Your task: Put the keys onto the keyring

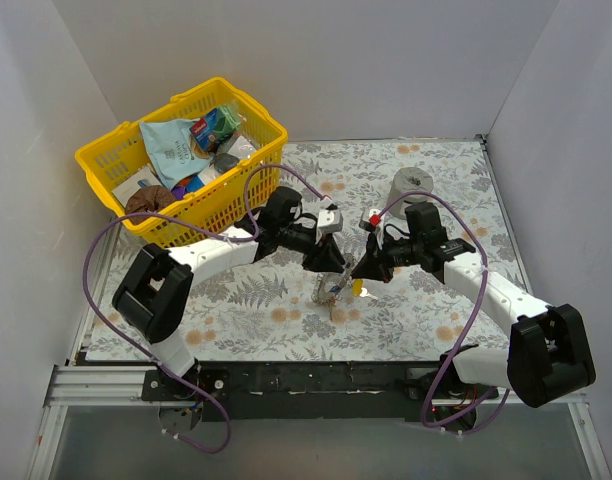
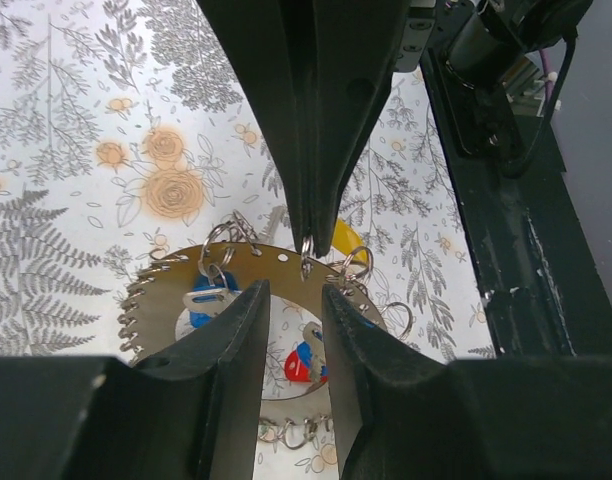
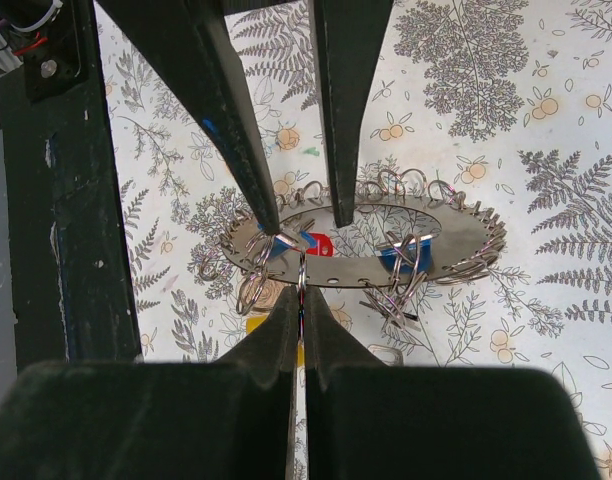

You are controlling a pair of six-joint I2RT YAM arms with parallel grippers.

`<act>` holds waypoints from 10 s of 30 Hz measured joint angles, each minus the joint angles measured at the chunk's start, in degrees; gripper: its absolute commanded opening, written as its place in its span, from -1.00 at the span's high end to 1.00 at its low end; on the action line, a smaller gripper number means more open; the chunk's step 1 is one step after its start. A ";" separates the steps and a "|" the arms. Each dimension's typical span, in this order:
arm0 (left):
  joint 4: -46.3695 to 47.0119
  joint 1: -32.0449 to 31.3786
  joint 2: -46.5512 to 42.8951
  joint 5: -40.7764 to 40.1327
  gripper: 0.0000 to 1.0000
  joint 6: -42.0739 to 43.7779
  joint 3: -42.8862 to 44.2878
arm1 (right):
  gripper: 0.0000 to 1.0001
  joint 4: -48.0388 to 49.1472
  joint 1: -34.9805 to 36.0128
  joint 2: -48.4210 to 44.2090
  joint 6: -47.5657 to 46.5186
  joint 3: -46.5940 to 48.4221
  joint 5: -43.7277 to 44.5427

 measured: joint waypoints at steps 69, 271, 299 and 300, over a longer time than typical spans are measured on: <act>45.72 -0.55 0.02 -5.33 1.00 -32.15 -15.52 | 0.39 27.63 -5.75 -6.58 19.67 -11.41 -4.81; 9.88 -5.44 1.40 -6.25 1.00 -11.02 -6.64 | 0.53 0.98 4.55 -3.98 5.95 -4.52 8.33; 27.47 -4.98 -4.15 -6.05 1.00 -17.22 -18.12 | 0.20 7.43 4.55 -6.97 8.85 -8.04 4.66; 27.47 -4.98 -4.15 -5.90 1.00 -17.22 -18.12 | 0.22 7.56 4.55 -6.71 8.85 -8.07 4.63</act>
